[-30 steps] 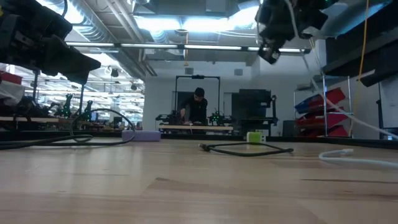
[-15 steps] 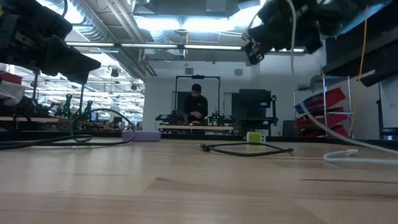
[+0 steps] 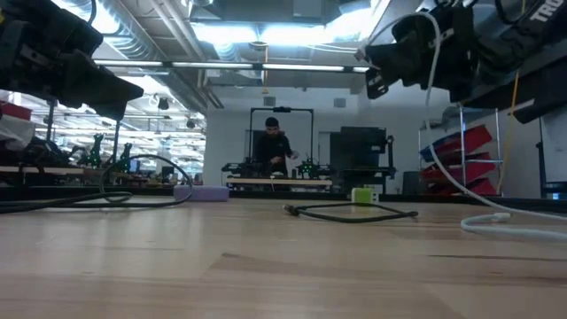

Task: Insert USB
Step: Insert the white usb cable into the green charger adapter

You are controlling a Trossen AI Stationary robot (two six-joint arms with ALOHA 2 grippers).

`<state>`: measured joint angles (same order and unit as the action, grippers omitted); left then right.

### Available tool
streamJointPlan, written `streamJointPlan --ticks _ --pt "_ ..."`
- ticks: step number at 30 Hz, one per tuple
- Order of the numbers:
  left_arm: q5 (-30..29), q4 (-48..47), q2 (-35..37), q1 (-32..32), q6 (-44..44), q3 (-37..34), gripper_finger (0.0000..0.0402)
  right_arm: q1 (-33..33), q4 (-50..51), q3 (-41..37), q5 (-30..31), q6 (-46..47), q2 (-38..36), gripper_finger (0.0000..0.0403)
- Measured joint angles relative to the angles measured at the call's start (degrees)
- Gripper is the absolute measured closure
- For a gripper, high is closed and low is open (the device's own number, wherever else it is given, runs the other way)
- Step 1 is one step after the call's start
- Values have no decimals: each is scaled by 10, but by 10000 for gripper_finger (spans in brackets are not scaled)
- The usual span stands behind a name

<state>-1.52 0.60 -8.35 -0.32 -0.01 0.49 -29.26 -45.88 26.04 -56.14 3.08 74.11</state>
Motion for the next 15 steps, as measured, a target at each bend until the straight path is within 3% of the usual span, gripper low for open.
streamJointPlan --ticks 6,15 --pt "-3 6 0 0 14 0 397 0 84 0 9 -80 0 403" --pt "-4 67 1 0 7 0 397 0 87 0 74 -110 0 403"
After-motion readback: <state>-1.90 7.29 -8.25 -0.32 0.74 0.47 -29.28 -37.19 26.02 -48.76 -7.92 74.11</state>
